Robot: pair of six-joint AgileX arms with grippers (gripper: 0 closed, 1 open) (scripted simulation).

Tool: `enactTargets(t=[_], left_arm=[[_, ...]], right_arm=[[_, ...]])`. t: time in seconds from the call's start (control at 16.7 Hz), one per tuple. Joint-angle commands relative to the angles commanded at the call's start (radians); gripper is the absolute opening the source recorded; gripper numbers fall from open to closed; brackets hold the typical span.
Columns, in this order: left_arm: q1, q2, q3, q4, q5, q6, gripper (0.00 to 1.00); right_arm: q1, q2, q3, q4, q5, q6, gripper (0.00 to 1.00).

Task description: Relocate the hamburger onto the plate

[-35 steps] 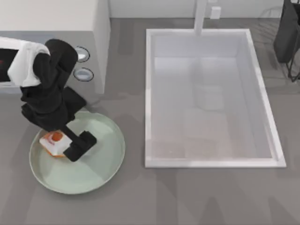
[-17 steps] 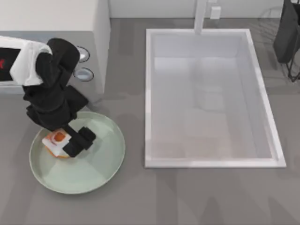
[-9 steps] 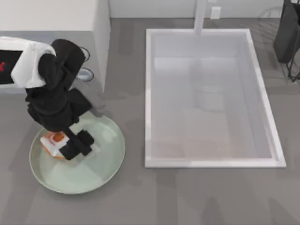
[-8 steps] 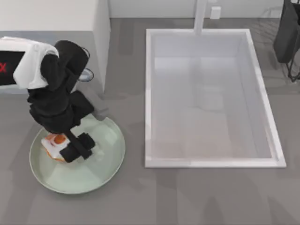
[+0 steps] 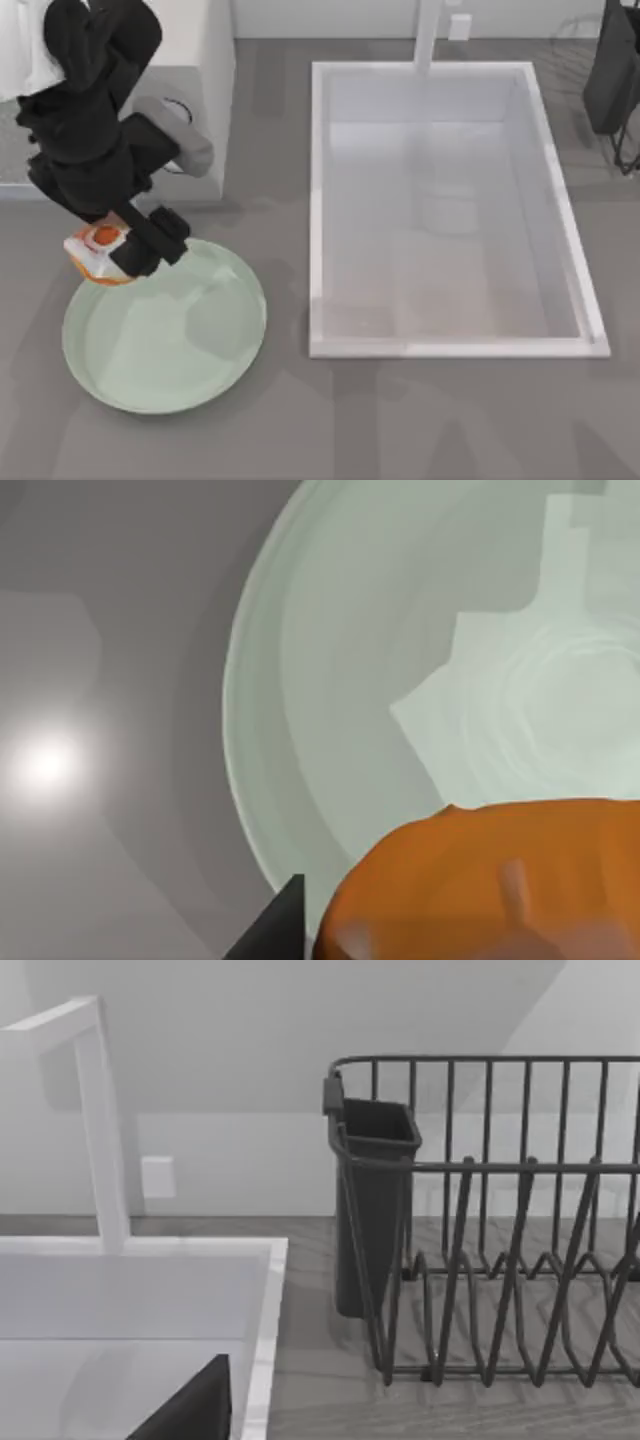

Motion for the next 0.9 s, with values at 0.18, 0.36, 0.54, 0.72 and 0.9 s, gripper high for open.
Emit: enactTargets(t=[0.18,0.36,0.54,0.72,0.9], left_arm=[[0.015,-0.009,0.027,-0.022,-0.002,-0.004,0.0],[0.01,-0.006,0.025,-0.019,-0.003,-0.001,0.0],[-0.002,-0.008,0.03,-0.003,0.006,-0.031,0.0],[-0.039,-0.028,0.03,0.047,0.024,-0.151,0.0],[-0.08,-0.033,0.021,0.088,0.028,-0.364,0.0]], right_arm=[[0.0,0.0,0.0,0.0,0.0,0.0,1.0],[0.0,0.0,0.0,0.0,0.0,0.0,1.0],[0.0,0.0,0.0,0.0,0.0,0.0,1.0],[0.0,0.0,0.0,0.0,0.0,0.0,1.0],[0.0,0.0,0.0,0.0,0.0,0.0,1.0]])
